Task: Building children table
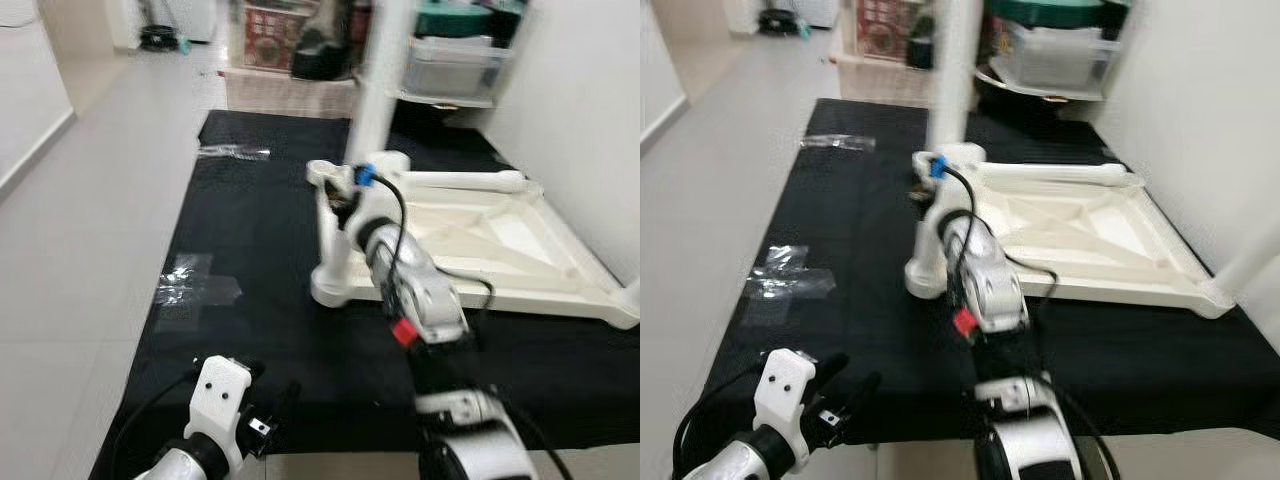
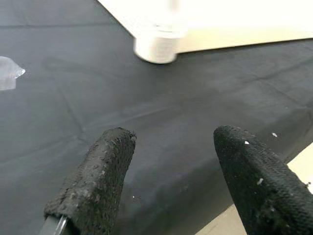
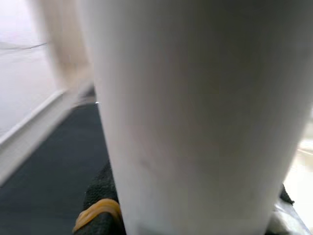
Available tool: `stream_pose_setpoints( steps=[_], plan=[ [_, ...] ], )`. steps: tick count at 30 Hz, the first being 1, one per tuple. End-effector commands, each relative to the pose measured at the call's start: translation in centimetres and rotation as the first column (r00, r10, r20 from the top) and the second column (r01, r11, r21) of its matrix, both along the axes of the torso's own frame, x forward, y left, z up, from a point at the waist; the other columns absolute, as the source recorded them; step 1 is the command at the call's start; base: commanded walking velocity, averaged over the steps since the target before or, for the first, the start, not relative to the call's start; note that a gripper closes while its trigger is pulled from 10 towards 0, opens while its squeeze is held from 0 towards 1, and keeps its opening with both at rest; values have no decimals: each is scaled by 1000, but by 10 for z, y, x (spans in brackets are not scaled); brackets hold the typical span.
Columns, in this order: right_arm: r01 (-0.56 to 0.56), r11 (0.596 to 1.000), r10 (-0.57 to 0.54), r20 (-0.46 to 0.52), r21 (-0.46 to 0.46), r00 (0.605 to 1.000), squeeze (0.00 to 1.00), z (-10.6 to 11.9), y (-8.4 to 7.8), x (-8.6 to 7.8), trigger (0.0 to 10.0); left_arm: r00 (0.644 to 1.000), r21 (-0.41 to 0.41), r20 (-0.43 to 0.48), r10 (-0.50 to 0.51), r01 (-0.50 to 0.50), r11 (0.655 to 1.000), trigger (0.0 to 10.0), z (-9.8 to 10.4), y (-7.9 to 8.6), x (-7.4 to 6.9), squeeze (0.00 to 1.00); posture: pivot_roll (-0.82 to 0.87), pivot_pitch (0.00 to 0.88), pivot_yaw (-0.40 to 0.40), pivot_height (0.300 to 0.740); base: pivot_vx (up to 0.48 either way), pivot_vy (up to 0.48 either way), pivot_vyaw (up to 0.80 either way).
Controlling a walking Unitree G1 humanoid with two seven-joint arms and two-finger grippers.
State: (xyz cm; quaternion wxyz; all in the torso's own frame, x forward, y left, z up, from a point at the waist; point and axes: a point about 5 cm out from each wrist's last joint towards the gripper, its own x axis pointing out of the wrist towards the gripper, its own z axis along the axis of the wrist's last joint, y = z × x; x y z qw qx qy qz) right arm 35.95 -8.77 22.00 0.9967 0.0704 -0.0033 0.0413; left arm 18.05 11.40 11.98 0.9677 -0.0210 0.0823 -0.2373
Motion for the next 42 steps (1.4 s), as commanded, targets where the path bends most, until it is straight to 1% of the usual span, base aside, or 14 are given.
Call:
stream_pose_setpoints(
  steps=[1, 2, 3, 5, 6, 11, 12, 15, 24, 30, 32, 33, 37, 42],
  plan=[
    [86, 996, -83, -143, 13, 986, 0, -28, -10, -4, 0, 1000, 1, -16, -6, 6, 1000, 10000, -2, -1, 0, 0, 116, 92, -132, 740, 0, 0, 0],
    [90, 996, -86, -135, 21, 987, 0, -29, -5, -6, 0, 1000, 1, -17, -6, 6, 1000, 10000, -2, -1, 0, 0, 116, 92, -132, 740, 0, 0, 0],
    [71, 996, -64, -124, 50, 990, 0, -27, 3, -7, 9922, 1000, 1, -17, -7, 7, 1000, 10000, -2, -1, 0, 0, 114, 98, -130, 740, 0, 0, 0],
    [31, 994, -21, -93, 106, 995, 239, -22, 13, -7, 10000, 1000, 0, -16, -9, 9, 1000, 10000, -2, -1, 1, 0, 113, 101, -134, 740, 0, 0, 0],
    [-22, 990, 30, -51, 140, 998, 1000, -15, 21, -7, 10000, 1000, 0, -16, -10, 10, 1000, 10000, -2, -1, 1, 0, 113, 101, -134, 740, 0, 0, 0],
    [-80, 984, 66, 95, 157, 993, 1000, 9, 23, -4, 10000, 1000, -2, -16, -8, 8, 1000, 10000, -2, -1, 1, 0, 109, 105, -131, 740, 0, 0, 0],
    [-159, 969, 137, 124, 191, 983, 0, 15, 24, -2, 10000, 1000, -2, -15, -8, 8, 1000, 10000, -1, -1, 1, 0, 110, 105, -132, 740, 0, 0, 0],
    [-294, 937, 261, 182, 187, 948, 0, 21, 19, 3, 10000, 1000, -2, -15, -8, 8, 1000, 10000, -1, -2, 1, 0, 108, 110, -135, 740, 0, 0, 0],
    [-965, 252, 951, 167, 67, 260, 0, 3, 2, -41, 10000, 1000, -3, -15, -13, 13, 1000, 10000, -2, -3, 1, 0, 117, 105, -142, 740, 0, 0, 0],
    [-998, 53, 994, 98, 20, 55, 0, 5, 12, -50, 10000, 1000, -3, -16, -9, 9, 1000, 10000, -2, -3, -1, 0, 125, 105, -142, 740, 0, 0, 0],
    [-999, 46, 995, 88, 3, 46, 0, 6, 16, -48, 10000, 1000, -6, -16, -8, 8, 1000, 10000, -1, -2, -1, 0, 125, 105, -142, 740, 0, 0, 0],
    [-998, 59, 995, 78, -14, 57, 0, 6, 21, -45, 0, 1000, -6, -16, -8, 8, 1000, 10000, -1, -2, -1, 0, 126, 103, -141, 740, 0, 0, 0],
    [-991, 128, 989, 80, -50, 124, 0, 6, 29, -37, 0, 1000, -7, -19, -9, 8, 1000, 10000, -1, -2, -2, 0, 126, 100, -143, 740, 0, 0, 0],
    [-803, 592, 806, 59, -74, 589, 0, 0, 27, -3, 0, 1000, -8, -22, -13, 13, 1000, 10000, -2, -3, -4, 0, 130, 84, -144, 740, 0, 0, 0]
  ],
)
